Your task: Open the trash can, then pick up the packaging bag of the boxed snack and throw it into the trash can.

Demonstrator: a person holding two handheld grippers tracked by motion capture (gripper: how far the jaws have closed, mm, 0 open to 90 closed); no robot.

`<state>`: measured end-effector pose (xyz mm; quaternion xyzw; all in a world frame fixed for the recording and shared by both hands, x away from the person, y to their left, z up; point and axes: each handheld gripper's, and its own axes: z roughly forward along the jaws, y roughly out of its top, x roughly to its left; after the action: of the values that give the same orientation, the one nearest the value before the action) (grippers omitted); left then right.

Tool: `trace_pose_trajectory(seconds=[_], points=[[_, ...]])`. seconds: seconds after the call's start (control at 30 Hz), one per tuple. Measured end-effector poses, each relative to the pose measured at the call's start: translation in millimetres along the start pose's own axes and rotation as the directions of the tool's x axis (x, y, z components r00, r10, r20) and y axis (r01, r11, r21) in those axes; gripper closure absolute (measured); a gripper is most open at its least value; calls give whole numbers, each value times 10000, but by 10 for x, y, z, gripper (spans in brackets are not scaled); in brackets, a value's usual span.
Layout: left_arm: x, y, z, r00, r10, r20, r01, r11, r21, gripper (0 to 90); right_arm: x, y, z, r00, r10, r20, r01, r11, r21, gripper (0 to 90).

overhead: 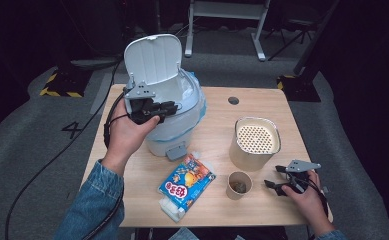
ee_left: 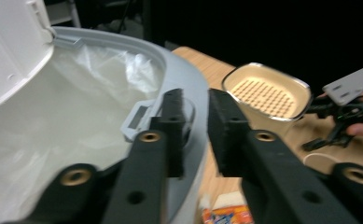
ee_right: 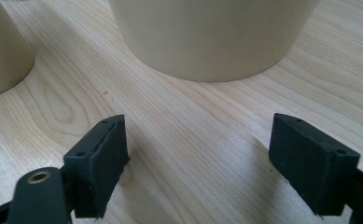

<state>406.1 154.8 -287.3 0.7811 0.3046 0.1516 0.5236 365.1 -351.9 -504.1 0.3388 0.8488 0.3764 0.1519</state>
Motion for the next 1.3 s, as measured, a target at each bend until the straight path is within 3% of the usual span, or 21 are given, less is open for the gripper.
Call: trace_pose_trajectory(seconds=[0.17,0.23,0.33,0.47,0.63,1.0,1.3], points=[[-36,-3,-72,9997,82,245,-73,9993,-362,607,0,0,0,10000,4,0,-4,10000,-1,198],[-84,-11,-127,9987,351,366,-333,9982,-500,547,0,0,0,10000,1,1,-1,10000,-3,198],[-143,-53,-184,9976,372,584,-349,9986,-394,491,2,-1,0,10000,3,8,-3,10000,-4,198],[-194,-116,-225,9970,544,555,-535,9984,-164,455,4,-2,-1,10000,-7,24,7,10000,-13,199],[-255,-306,-232,9965,531,639,-556,9978,373,447,4,-2,-1,10000,-6,27,6,10000,-13,199],[-257,-730,-119,9974,130,704,-172,9981,600,432,5,-2,-1,10000,-4,26,4,10000,-12,199],[-247,-1182,116,9995,-163,283,132,9942,1071,414,3,-2,-1,10000,-16,33,16,10000,-10,199]])
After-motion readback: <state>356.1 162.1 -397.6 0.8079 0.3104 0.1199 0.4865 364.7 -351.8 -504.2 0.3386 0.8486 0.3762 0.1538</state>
